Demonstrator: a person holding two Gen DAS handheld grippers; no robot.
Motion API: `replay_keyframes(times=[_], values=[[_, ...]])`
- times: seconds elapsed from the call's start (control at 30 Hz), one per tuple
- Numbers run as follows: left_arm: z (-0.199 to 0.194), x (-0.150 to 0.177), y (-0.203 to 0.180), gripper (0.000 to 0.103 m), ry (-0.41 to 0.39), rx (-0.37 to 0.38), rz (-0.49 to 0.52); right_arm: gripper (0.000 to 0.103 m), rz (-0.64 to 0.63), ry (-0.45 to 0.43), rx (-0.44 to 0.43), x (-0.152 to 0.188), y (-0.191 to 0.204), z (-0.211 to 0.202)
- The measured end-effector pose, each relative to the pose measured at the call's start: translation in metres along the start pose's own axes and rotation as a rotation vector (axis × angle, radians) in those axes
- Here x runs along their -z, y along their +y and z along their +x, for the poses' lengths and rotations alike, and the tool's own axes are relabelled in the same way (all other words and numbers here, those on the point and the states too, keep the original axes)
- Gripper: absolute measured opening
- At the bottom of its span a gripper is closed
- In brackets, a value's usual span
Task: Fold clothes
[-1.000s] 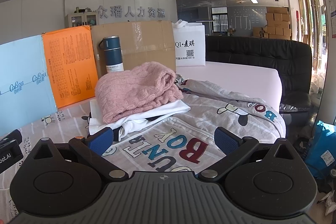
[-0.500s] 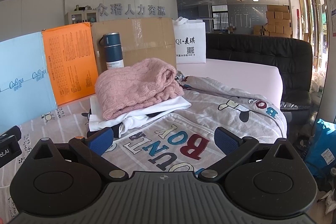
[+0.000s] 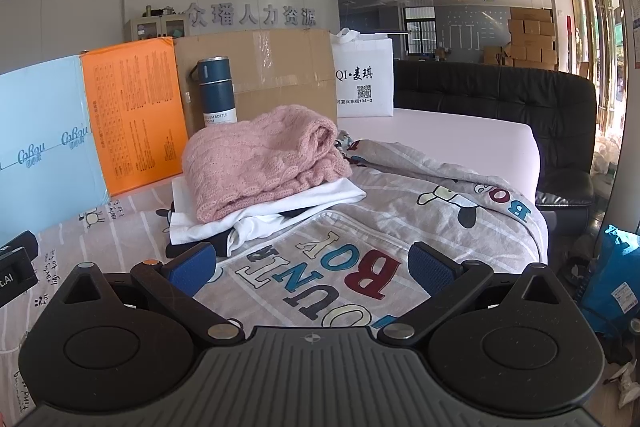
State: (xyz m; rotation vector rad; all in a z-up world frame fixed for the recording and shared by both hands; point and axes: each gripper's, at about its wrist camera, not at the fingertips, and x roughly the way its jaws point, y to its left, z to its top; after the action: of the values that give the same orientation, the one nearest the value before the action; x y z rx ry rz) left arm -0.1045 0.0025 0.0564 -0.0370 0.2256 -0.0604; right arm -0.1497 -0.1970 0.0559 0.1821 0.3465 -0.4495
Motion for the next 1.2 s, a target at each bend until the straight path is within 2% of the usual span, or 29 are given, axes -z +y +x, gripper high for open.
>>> replay_keyframes(times=[1.2], values=[[0.0012,0.0015,-0.0013,0.103,0.013,0.006,0.005,0.103,-0.009,0.012,0.003,0.0021,0.0017,0.0024]])
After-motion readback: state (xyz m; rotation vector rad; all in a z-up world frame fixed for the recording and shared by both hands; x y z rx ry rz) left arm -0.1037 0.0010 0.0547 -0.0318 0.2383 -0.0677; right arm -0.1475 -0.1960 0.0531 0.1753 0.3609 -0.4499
